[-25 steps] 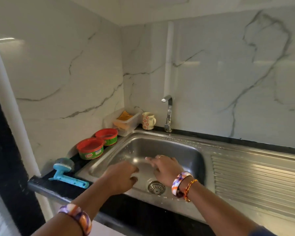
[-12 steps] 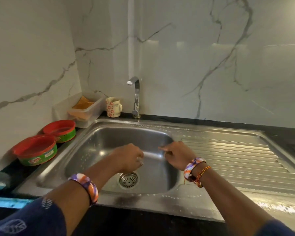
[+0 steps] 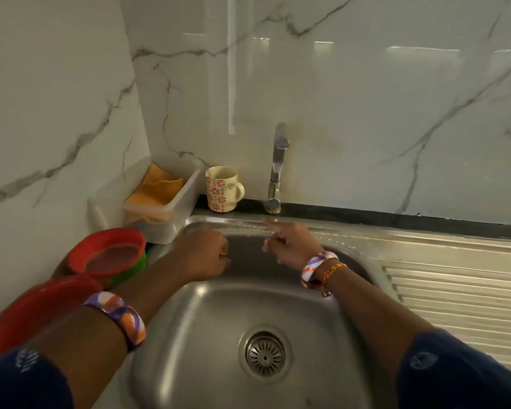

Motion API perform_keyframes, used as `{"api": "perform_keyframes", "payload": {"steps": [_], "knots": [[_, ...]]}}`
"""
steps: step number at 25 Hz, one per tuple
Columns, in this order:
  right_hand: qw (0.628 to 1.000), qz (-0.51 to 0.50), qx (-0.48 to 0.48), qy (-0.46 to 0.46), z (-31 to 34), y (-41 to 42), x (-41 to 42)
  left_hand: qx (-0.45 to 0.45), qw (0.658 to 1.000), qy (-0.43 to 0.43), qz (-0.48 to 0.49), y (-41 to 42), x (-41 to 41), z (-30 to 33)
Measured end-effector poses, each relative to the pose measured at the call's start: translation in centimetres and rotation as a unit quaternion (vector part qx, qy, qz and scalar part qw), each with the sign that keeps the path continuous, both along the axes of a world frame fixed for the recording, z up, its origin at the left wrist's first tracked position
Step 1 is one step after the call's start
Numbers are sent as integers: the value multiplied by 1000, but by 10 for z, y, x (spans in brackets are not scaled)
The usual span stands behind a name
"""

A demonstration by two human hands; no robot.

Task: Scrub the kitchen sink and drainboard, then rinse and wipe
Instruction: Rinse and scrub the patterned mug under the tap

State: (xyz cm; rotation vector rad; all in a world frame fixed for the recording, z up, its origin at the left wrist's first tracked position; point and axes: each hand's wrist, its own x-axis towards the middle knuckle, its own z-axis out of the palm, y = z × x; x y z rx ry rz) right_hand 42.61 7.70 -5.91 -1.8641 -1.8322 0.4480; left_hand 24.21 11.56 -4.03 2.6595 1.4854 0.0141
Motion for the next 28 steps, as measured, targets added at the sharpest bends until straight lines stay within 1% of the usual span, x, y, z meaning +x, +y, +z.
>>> {"api": "perform_keyframes", "payload": {"steps": [2, 3, 6, 8, 11, 13, 15, 16, 19, 21, 23, 25, 26, 27, 28], "knots": [[996, -37, -3, 78, 3, 41, -14, -4, 1000, -10, 8, 23, -4, 2], [994, -55, -1, 99, 3, 63, -19, -4, 1000, -14, 7, 31, -4, 3], [988, -88, 12, 123, 4, 139, -32, 10, 999, -33, -8, 56, -2, 5], [981, -132, -10, 144, 6, 177, -34, 20, 998, -48, -20, 66, 2, 5], [951, -218, -49, 213, 5, 204, -34, 19, 996, -78, -44, 77, 5, 4], [926, -217, -67, 303, -1, 210, -34, 18, 995, -88, -48, 80, 4, 2], [886, -196, -81, 413, -5, 209, -36, -4, 995, -85, -48, 82, 4, -4], [868, -194, -73, 451, -7, 206, -36, -24, 996, -78, -47, 81, 5, -7], [835, -203, -36, 510, -1, 173, -32, -66, 995, -56, -56, 80, 7, -9], [821, -231, -35, 521, 6, 134, -22, -99, 991, -58, -62, 81, 8, 2], [816, -248, -56, 518, 13, 88, -10, -115, 984, -126, -53, 86, 16, 14], [808, -256, -47, 528, 13, 51, 3, -84, 972, -219, -12, 98, 33, 19], [808, -266, -40, 524, 12, 37, 7, -72, 967, -246, 5, 106, 45, 18], [815, -277, -40, 508, 6, 28, 11, -78, 964, -255, 13, 112, 60, 17], [820, -283, -41, 496, 0, 21, 12, -110, 961, -253, 13, 115, 76, 17]]}}
